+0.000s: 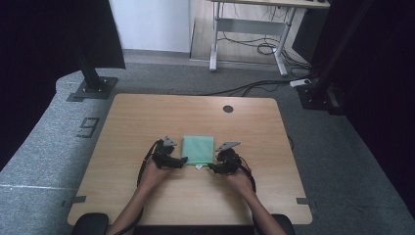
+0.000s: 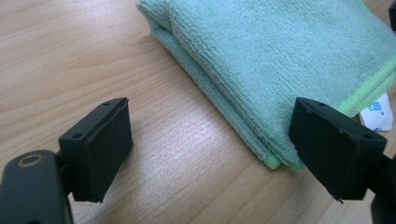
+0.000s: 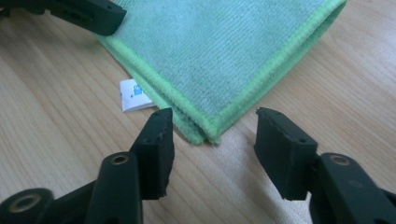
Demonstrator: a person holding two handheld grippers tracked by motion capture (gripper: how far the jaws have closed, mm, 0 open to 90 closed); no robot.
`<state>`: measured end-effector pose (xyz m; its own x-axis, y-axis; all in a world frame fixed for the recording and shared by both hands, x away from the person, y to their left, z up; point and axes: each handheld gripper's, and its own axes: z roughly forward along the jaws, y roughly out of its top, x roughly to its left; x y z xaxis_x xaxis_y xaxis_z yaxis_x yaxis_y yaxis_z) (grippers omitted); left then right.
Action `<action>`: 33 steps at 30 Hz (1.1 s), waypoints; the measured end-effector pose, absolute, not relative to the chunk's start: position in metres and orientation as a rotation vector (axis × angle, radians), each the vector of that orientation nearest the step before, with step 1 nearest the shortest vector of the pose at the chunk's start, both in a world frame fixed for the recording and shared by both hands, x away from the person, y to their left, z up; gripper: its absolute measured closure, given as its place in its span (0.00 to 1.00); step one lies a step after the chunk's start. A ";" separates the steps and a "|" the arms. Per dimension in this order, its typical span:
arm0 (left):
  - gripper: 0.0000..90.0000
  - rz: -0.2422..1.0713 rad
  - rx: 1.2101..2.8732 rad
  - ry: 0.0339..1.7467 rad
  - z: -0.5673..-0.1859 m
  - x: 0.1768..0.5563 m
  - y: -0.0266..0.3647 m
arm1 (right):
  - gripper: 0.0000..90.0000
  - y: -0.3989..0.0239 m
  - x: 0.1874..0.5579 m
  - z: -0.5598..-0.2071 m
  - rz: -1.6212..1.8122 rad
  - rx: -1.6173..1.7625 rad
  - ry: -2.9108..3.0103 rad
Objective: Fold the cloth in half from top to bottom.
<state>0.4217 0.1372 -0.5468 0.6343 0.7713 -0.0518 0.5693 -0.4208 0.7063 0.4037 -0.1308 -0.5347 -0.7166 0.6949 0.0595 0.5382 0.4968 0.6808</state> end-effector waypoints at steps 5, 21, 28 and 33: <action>0.13 0.359 2.160 1.020 -0.536 0.416 0.141 | 0.39 -0.137 0.400 -0.529 1.052 1.032 2.491; 0.00 0.390 2.210 0.890 -0.516 0.362 0.173 | 0.10 -0.183 0.370 -0.518 1.041 1.042 2.414; 0.00 0.399 2.223 0.918 -0.527 0.344 0.194 | 0.03 -0.201 0.356 -0.527 1.009 1.070 2.402; 0.00 0.388 2.236 0.948 -0.538 0.337 0.204 | 0.01 -0.209 0.349 -0.538 0.978 1.080 2.419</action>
<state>0.3374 0.2040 -0.5381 0.6917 0.7221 0.0118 0.5232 -0.5123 0.6811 0.3487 -0.2087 -0.5385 -0.6645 0.7472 -0.0096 0.5307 0.4809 0.6980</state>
